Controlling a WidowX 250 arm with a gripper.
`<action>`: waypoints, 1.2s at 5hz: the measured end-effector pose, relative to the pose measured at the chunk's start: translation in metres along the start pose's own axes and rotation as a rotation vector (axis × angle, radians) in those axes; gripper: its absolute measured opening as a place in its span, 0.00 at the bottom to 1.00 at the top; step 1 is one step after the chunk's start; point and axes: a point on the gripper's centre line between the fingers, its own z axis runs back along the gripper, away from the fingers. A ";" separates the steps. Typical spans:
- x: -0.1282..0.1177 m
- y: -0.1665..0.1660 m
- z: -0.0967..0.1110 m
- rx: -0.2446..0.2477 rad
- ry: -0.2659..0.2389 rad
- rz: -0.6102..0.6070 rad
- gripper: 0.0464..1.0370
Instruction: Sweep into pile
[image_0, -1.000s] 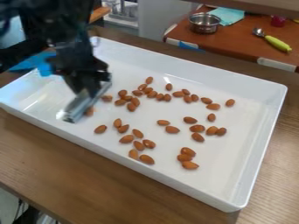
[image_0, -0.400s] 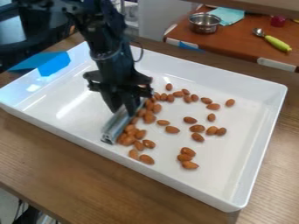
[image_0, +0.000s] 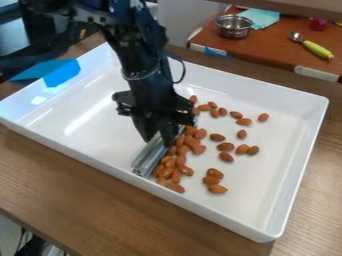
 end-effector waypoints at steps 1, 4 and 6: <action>-0.001 -0.024 -0.006 -0.004 -0.013 -0.021 0.29; -0.004 -0.076 -0.002 -0.064 0.041 -0.026 0.29; 0.049 -0.029 0.068 -0.120 -0.084 0.126 0.29</action>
